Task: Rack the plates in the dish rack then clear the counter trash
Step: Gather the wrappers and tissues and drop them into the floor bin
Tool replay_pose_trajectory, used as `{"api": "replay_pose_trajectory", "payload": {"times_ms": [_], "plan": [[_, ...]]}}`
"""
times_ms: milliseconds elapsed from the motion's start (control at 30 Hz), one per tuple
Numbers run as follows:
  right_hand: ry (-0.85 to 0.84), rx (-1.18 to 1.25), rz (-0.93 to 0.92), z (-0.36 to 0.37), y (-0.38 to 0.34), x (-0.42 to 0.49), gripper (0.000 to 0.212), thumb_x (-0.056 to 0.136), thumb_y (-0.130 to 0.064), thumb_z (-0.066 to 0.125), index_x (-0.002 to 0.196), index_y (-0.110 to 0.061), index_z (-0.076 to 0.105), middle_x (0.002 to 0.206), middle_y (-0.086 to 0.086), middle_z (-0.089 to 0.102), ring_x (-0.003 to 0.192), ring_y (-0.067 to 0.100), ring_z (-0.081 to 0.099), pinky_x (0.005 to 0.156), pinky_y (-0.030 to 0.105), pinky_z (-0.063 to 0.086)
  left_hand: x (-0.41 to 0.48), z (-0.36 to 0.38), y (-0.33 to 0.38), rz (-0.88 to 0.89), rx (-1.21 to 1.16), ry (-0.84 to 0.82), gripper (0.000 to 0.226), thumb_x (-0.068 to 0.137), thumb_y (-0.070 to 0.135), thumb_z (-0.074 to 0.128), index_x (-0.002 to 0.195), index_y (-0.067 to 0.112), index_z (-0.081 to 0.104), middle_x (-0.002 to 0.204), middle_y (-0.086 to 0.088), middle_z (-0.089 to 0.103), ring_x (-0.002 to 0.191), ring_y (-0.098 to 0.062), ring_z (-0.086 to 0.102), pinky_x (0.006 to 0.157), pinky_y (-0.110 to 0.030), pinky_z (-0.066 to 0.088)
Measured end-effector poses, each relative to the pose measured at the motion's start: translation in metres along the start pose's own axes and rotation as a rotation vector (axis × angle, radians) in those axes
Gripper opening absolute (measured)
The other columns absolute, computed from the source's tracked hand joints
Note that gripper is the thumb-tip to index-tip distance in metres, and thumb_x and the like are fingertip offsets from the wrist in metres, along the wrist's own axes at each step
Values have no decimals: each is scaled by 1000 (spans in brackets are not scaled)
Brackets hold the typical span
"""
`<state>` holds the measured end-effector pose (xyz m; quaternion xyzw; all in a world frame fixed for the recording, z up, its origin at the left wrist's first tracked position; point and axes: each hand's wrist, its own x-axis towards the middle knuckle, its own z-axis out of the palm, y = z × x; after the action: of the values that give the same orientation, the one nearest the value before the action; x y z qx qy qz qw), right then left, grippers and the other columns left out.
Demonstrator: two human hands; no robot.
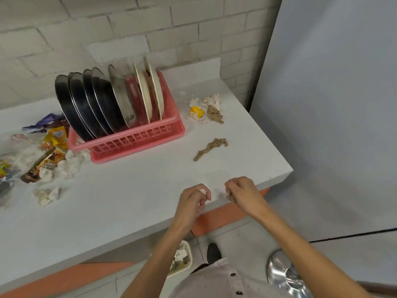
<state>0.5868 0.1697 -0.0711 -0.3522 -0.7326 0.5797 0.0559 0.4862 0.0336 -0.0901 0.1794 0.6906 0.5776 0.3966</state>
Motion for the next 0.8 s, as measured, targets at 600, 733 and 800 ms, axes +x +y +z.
{"api": "replay_pose_trajectory", "payload": {"times_ms": [600,733,800], "plan": [[-56,-16,41,101,90,-160,29,91,-6,47,63,-15,48,56,-3,50,54,11,48,57,25,37,-187,-44,-108,-95,237,131,28,96,23,59,70,14,60,49,12,49,45,-5,42,57,-27,41],[-149,-100,81,136,111,-171,15,95,-17,54,82,-13,59,76,12,65,63,18,56,58,31,43,-206,-83,-141,-188,231,172,20,94,23,60,76,16,65,57,9,59,47,-4,47,48,-18,36],[-189,-101,127,153,128,-174,12,94,-18,56,83,-17,61,78,10,67,60,17,56,61,33,46,-210,-105,-162,-263,253,172,13,92,19,60,83,18,68,71,-1,66,50,-11,51,48,-22,36]]}}
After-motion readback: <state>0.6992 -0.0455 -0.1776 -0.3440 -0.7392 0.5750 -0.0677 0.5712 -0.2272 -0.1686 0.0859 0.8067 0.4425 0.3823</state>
